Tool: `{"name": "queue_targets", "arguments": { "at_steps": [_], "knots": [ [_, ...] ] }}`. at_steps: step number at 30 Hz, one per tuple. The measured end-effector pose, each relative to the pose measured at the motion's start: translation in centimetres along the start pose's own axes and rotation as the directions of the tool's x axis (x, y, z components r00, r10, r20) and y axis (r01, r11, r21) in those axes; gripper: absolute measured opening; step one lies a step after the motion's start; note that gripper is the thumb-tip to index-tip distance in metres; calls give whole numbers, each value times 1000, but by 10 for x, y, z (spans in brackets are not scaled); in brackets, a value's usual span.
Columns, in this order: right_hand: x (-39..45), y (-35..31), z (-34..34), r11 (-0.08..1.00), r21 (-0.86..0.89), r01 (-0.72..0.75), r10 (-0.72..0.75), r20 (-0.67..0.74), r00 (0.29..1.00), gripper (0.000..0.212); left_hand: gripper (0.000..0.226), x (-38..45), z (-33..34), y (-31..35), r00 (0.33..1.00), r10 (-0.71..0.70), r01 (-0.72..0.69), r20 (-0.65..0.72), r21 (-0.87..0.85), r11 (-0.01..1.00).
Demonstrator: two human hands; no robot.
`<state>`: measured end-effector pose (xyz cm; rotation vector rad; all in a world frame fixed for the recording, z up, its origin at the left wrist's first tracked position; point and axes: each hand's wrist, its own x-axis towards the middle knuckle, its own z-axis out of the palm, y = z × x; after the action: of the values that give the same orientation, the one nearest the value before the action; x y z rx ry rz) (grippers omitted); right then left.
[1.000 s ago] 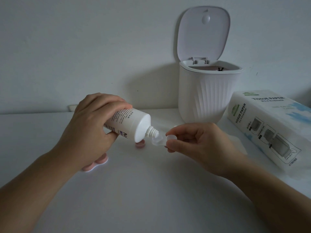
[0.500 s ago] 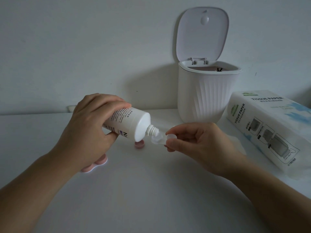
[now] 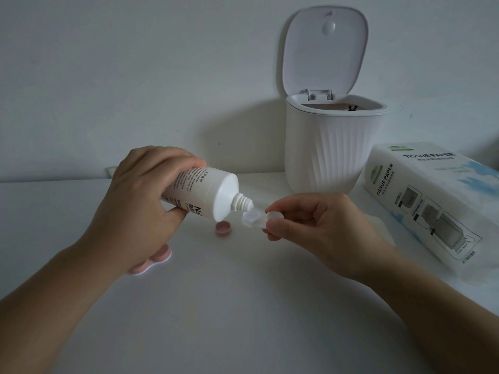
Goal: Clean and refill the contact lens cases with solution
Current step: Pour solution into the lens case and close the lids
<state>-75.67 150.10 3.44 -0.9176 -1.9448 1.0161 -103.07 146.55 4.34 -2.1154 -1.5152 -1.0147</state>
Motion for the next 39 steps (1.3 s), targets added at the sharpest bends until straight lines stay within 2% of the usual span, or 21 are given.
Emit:
{"name": "queue_targets", "arguments": {
  "at_steps": [10,19,25,29,31,36,39],
  "knots": [
    [-1,-1,0,1000,-11,-7,7,21,1000,6,70,1,0,2,999,6,-8,37,55,998],
    [0,0,0,1000,9,2,-2,-4,1000,11,72,0,-1,5,999,-20,20,28,-22,1000],
    [1,2,-2,999,47,-3,2,19,1000,10,71,-5,-1,3,992,-126,129,25,-149,980],
    [2,0,-5,1000,12,-28,27,74,997,16,77,-7,-2,3,979,-202,206,38,-220,954],
    [2,-1,-6,999,-8,-33,34,90,995,12,78,-6,-3,5,968,-246,249,45,-261,933],
    [-1,-1,-6,966,-255,40,-18,89,996,9,78,-5,-4,11,923,-371,379,105,-421,824],
    [1,4,-7,961,-270,55,-18,138,990,18,75,-4,-5,15,904,-408,417,131,-481,771]
  ]
}}
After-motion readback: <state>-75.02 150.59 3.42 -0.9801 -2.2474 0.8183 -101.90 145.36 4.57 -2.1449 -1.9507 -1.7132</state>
